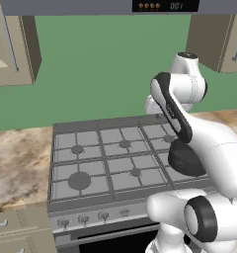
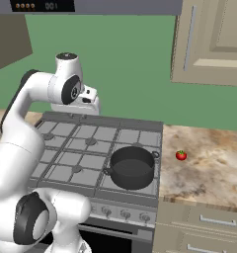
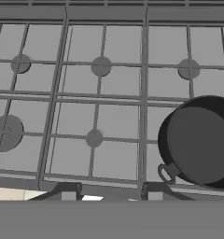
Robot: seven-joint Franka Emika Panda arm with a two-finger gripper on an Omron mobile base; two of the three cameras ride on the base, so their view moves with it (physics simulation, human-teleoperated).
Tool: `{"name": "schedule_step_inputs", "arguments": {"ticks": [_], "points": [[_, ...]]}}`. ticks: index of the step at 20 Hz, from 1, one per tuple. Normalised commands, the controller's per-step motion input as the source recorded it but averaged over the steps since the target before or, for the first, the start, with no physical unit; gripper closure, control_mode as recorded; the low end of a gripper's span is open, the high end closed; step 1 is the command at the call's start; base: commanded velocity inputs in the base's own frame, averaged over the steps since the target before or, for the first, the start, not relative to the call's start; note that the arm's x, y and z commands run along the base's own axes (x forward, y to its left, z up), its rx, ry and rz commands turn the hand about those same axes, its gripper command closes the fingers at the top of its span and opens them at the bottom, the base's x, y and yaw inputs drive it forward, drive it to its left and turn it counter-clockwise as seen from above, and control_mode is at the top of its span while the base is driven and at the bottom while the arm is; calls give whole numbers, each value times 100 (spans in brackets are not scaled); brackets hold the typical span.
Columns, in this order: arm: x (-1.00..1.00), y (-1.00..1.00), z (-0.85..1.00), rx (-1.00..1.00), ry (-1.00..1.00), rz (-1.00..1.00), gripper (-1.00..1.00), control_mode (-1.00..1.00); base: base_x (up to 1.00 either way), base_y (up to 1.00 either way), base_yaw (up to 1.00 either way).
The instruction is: Turn on the burner for the pot on the stove. Wait thirty seconds for the pot to heat up. Then add the tomato to the pot.
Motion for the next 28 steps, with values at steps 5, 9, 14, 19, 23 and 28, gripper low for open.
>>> {"name": "schedule_step_inputs", "arguments": {"ticks": [5,9,14,19,23,28], "points": [[-1,0,0,0,0,0,-100,-100,0,0,0],[-27,-18,0,6,-4,0,-100,-100,0,0,0],[-35,-36,0,11,-5,0,-100,-100,0,0,0],[-36,-43,0,10,-10,0,-100,-100,0,0,0],[-50,-48,0,14,-13,0,-100,-100,0,0,0],[-58,-47,0,18,-14,0,-100,-100,0,0,0]]}}
